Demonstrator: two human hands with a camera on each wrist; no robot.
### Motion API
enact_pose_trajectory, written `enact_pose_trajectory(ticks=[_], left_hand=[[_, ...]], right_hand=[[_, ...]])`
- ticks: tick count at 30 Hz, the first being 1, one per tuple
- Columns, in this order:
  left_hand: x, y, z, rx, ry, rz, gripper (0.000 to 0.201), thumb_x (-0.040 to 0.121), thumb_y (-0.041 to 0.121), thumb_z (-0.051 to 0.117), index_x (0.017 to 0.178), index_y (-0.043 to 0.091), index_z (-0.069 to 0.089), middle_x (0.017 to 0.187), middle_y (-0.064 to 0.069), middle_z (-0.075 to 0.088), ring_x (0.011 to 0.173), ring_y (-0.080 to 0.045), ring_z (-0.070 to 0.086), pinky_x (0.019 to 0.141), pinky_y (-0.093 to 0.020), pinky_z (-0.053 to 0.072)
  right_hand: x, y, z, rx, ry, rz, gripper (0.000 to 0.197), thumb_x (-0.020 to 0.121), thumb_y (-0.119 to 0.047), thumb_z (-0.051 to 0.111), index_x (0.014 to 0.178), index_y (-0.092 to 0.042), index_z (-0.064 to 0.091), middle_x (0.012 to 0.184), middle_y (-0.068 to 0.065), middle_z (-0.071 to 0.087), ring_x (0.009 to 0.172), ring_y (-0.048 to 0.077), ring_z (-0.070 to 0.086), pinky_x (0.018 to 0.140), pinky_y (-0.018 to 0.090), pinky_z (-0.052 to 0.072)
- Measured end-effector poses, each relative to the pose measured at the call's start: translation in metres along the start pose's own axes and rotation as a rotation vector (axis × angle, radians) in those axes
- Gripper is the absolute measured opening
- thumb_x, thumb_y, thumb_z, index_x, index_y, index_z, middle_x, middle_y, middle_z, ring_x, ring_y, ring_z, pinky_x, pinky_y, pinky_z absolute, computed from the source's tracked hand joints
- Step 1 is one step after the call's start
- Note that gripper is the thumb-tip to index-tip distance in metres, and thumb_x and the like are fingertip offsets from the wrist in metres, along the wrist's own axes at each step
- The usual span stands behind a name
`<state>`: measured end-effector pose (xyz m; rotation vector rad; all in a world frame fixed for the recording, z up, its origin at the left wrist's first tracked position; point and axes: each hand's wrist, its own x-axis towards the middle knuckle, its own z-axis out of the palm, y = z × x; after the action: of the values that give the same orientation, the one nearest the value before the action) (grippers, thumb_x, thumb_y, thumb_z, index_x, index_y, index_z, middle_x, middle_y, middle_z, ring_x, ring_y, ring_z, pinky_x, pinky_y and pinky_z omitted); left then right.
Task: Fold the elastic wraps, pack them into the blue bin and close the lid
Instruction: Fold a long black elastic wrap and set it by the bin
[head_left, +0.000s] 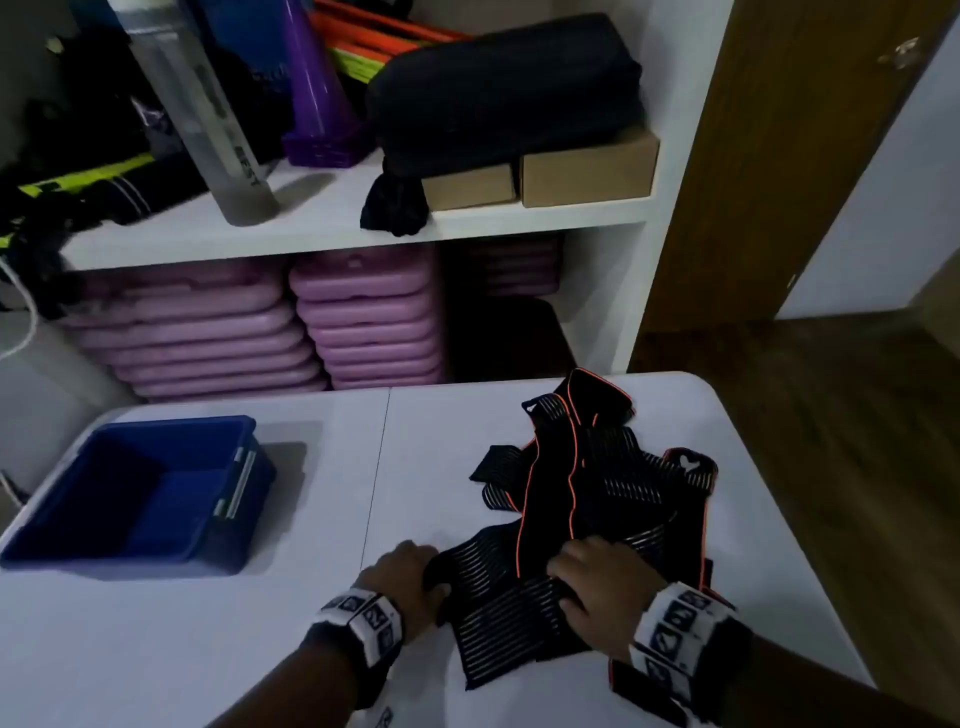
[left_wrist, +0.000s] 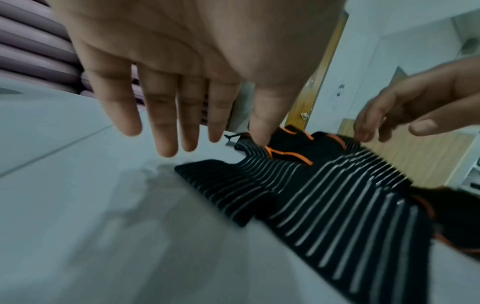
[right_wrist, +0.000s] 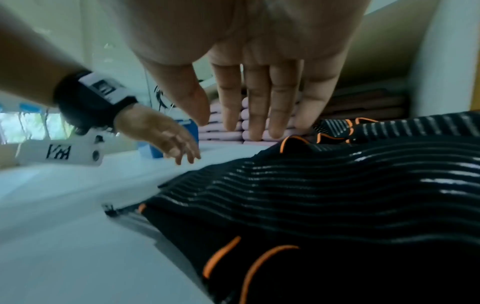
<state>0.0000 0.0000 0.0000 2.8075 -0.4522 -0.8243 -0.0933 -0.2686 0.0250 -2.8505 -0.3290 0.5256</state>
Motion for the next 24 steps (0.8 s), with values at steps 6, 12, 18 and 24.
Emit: enact_pose_trajectory(ticks=[6,12,18,24], left_hand=[[0.02,0.007,0.008,0.165,0.001,-0.009,0.071,0.07,0.067,0.059,0.131,0.035,0.041,0.124,0.004,0.042,0.116,-0.019,0.047,0.094,-0.037,0.046],[0.019,0.009,0.008,-0.02,-0.038,0.004,0.061,0.073,0.049,0.07,0.124,0.028,0.044,0.121,0.002,0.049,0.111,-0.018,0.05,0.093,-0.031,0.046],[-0.004,0.002,-0.013,-0.347,0.091,0.156,0.033,0.088,0.02,0.061,0.105,0.042,0.043,0.091,0.009,0.066,0.079,-0.005,0.062,0.077,-0.024,0.052],[-0.03,0.001,-0.05,-0.639,0.348,0.32,0.051,0.087,0.0,0.062,0.104,0.047,0.062,0.093,0.018,0.068,0.087,-0.003,0.065,0.078,-0.013,0.049]], right_hand=[[0.014,0.0,0.029,-0.155,-0.095,0.023,0.071,0.086,-0.035,0.057,0.149,-0.019,0.028,0.151,0.009,0.033,0.138,0.029,0.032,0.113,0.053,0.021],[0.014,-0.008,0.022,-0.169,-0.128,0.074,0.05,0.092,-0.028,0.051,0.139,-0.017,0.041,0.134,0.008,0.046,0.125,0.031,0.039,0.113,0.048,0.018],[-0.004,-0.016,-0.004,0.111,-0.034,-0.031,0.026,0.099,-0.03,0.041,0.118,-0.024,0.058,0.117,-0.005,0.057,0.107,0.015,0.054,0.102,0.03,0.028],[-0.029,-0.02,-0.049,0.401,0.255,-0.028,0.022,0.094,-0.04,0.046,0.109,-0.032,0.061,0.099,-0.021,0.054,0.094,0.001,0.053,0.083,0.02,0.044]])
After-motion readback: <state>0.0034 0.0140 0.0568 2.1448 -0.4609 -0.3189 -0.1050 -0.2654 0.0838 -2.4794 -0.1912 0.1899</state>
